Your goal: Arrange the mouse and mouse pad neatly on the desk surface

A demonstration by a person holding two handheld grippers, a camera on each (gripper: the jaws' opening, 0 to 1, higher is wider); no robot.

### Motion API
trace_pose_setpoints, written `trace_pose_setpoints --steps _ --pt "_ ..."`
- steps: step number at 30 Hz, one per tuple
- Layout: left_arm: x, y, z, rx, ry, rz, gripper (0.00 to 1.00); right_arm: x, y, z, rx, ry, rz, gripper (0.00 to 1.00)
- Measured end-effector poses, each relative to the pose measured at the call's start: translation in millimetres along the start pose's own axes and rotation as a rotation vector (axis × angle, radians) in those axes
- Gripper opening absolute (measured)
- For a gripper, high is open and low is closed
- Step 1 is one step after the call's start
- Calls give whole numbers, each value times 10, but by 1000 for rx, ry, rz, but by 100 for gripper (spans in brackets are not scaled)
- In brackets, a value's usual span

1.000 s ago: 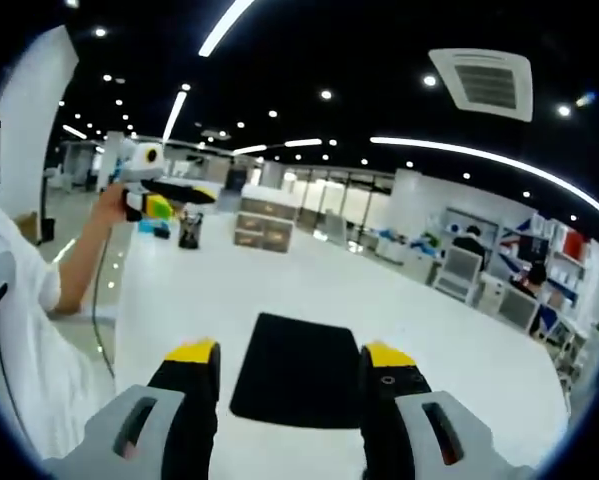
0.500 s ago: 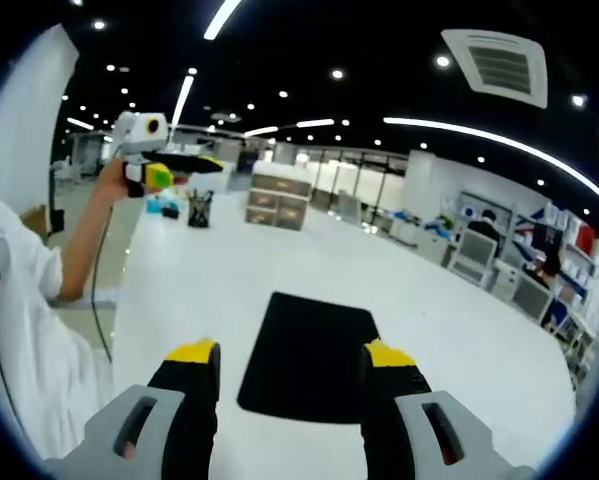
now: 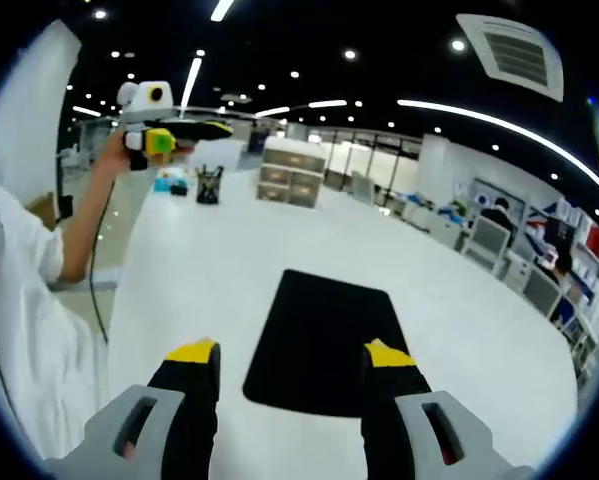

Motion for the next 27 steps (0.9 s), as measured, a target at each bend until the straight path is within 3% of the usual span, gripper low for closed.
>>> trace_pose_setpoints --steps 11,27 --pt "-30 -10 -17 -1 7 1 57 -228 23 -232 59 80 -8 54" --pt "-43 -7 -18 -2 10 0 57 -471 51 -386 119 176 8 52"
Point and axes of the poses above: the point that each gripper's makers call its tool centre point, and the gripper's own axes: z roughly backward along the fingers, y roughly to its left, x roughly out of its top, the point moved 3 cm from there along z, roughly backward along the fingers, and after that the axes turned 6 degrees about x, right-handed, at the moved point
